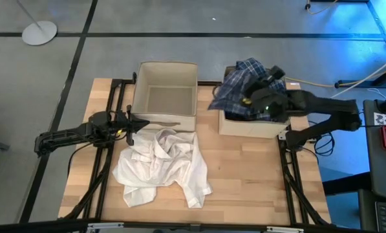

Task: Sort clothes
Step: Put the blue plaid polo shirt in the right laundry organizer

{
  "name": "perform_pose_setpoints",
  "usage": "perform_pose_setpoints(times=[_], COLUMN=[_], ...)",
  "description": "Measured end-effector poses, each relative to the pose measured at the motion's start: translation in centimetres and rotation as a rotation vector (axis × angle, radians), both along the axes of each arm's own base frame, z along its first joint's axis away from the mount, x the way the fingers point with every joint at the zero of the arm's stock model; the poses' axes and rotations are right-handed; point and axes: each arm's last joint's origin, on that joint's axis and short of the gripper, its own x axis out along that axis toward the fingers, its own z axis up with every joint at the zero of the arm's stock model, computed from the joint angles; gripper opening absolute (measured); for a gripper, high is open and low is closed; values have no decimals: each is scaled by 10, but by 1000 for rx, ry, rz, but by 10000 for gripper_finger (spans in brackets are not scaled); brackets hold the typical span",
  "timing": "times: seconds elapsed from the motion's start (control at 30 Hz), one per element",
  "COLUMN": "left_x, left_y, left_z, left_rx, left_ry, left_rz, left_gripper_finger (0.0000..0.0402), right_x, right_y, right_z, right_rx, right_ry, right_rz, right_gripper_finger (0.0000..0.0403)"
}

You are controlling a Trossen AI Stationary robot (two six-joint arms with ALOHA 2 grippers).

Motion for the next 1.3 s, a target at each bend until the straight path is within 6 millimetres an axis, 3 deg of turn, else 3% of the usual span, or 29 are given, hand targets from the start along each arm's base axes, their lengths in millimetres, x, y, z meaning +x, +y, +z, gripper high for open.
perform_pose_setpoints(times=[0.23, 0.47, 0.7, 0.87, 1.13, 1.3], left_x=[0, 0, 0, 0, 0, 0], left_y=[0, 0, 0, 0, 0, 0], left_z=[0, 0, 0, 0, 0, 0], left_rx=[0, 0, 0, 0, 5, 7], left_ry=[0, 0, 0, 0, 1, 1], left_rz=[0, 0, 0, 0, 0, 0], left_gripper_finger=[4, 4, 4, 4, 4, 4], right_x=[-29, -42, -50, -53, -63, -65], right_y=[-31, -58, -92, -107, -115, -113], right_z=[-12, -47, -98, -147, -226, -247], right_rx=[64, 255, 579, 763, 941, 938], right_ry=[56, 88, 20, -41, -135, -160], right_rz=[-179, -306, -390, -369, -401, -392], right_gripper_finger=[3, 3, 3, 3, 3, 3])
